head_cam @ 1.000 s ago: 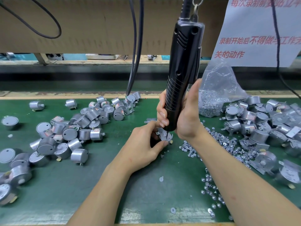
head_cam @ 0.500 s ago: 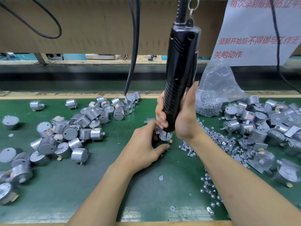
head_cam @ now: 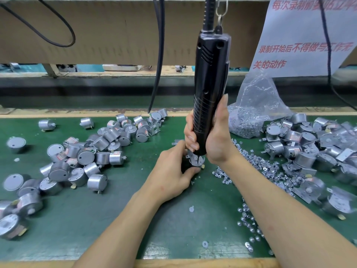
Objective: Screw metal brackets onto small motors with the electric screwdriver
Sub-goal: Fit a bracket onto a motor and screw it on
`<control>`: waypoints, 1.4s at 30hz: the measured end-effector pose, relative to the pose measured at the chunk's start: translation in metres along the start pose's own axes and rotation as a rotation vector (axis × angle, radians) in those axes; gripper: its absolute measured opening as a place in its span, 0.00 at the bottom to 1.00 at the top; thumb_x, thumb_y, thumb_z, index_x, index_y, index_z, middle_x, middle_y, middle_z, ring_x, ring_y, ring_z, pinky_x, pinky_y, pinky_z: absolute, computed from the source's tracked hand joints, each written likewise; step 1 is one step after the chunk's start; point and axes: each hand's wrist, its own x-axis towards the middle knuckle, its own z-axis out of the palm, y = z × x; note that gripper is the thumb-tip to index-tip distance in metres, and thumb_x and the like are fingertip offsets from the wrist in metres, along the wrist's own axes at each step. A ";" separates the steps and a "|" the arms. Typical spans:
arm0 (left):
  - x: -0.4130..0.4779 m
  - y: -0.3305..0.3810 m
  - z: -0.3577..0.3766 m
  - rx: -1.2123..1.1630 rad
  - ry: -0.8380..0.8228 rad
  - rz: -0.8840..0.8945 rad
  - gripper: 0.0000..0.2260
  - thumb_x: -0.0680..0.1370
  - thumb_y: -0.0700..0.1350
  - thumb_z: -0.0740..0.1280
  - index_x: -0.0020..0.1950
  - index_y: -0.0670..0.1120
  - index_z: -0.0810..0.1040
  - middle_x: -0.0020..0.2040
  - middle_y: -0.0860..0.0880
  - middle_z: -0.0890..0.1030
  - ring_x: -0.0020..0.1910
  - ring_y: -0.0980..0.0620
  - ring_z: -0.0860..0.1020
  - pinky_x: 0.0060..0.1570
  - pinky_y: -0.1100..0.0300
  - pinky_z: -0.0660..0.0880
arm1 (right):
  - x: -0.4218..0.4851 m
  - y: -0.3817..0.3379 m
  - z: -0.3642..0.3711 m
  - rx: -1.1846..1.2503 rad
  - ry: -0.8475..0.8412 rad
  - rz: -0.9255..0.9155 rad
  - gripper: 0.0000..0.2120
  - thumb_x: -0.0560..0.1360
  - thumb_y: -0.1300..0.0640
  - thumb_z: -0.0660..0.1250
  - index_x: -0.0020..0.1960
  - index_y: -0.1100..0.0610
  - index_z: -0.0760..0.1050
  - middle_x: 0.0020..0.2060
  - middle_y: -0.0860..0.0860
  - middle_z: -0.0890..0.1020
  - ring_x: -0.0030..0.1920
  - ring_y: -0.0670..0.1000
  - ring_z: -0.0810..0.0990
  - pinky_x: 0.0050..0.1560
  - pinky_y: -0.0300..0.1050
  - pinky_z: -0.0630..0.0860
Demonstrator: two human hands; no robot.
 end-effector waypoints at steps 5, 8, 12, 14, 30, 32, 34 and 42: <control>0.000 0.000 0.001 0.011 0.006 0.002 0.16 0.72 0.48 0.74 0.50 0.54 0.67 0.39 0.56 0.75 0.36 0.56 0.71 0.35 0.62 0.63 | 0.002 0.001 -0.001 -0.011 0.029 0.002 0.39 0.61 0.16 0.60 0.32 0.55 0.71 0.24 0.51 0.70 0.19 0.50 0.65 0.25 0.39 0.67; -0.001 -0.001 0.001 0.013 0.008 0.000 0.16 0.72 0.49 0.74 0.50 0.54 0.67 0.39 0.55 0.75 0.36 0.55 0.71 0.35 0.61 0.64 | 0.003 0.002 -0.002 -0.011 0.037 0.008 0.39 0.60 0.16 0.60 0.32 0.55 0.72 0.24 0.52 0.70 0.20 0.50 0.65 0.25 0.40 0.67; 0.000 -0.001 0.002 0.010 0.000 0.001 0.16 0.73 0.48 0.74 0.50 0.52 0.67 0.41 0.54 0.76 0.38 0.54 0.73 0.38 0.59 0.69 | 0.003 0.003 -0.006 0.014 -0.003 0.014 0.39 0.63 0.17 0.58 0.34 0.55 0.72 0.25 0.51 0.71 0.21 0.49 0.67 0.26 0.39 0.68; 0.000 -0.002 0.003 0.015 -0.008 0.001 0.16 0.73 0.48 0.74 0.52 0.51 0.67 0.43 0.55 0.77 0.39 0.57 0.73 0.38 0.60 0.66 | 0.002 0.003 -0.008 0.051 -0.044 0.012 0.40 0.68 0.18 0.50 0.35 0.56 0.73 0.25 0.51 0.71 0.21 0.49 0.67 0.27 0.39 0.68; 0.000 -0.003 0.007 -0.115 -0.018 -0.043 0.08 0.77 0.52 0.65 0.54 0.53 0.73 0.40 0.74 0.74 0.33 0.62 0.71 0.36 0.72 0.64 | 0.009 -0.012 -0.056 -0.136 0.168 -0.017 0.42 0.58 0.15 0.58 0.36 0.56 0.71 0.26 0.50 0.72 0.23 0.50 0.68 0.28 0.40 0.67; 0.000 -0.004 0.008 -0.115 -0.017 -0.050 0.08 0.77 0.52 0.65 0.54 0.53 0.73 0.41 0.74 0.74 0.31 0.57 0.70 0.35 0.70 0.65 | 0.009 -0.010 -0.058 -0.152 0.178 -0.014 0.43 0.58 0.14 0.58 0.37 0.58 0.70 0.26 0.51 0.71 0.23 0.50 0.67 0.28 0.39 0.67; 0.000 -0.004 0.008 -0.139 -0.011 -0.058 0.08 0.76 0.53 0.64 0.53 0.55 0.73 0.44 0.70 0.77 0.31 0.56 0.69 0.36 0.68 0.67 | 0.009 -0.009 -0.060 -0.162 0.182 -0.022 0.43 0.59 0.14 0.58 0.36 0.57 0.70 0.26 0.51 0.71 0.23 0.51 0.67 0.27 0.39 0.67; 0.001 -0.002 0.009 -0.195 -0.010 -0.082 0.06 0.76 0.50 0.64 0.52 0.57 0.74 0.49 0.61 0.81 0.29 0.55 0.68 0.37 0.62 0.71 | 0.009 -0.004 -0.066 -0.173 0.212 -0.027 0.42 0.60 0.14 0.57 0.36 0.56 0.72 0.26 0.52 0.71 0.23 0.52 0.67 0.27 0.40 0.68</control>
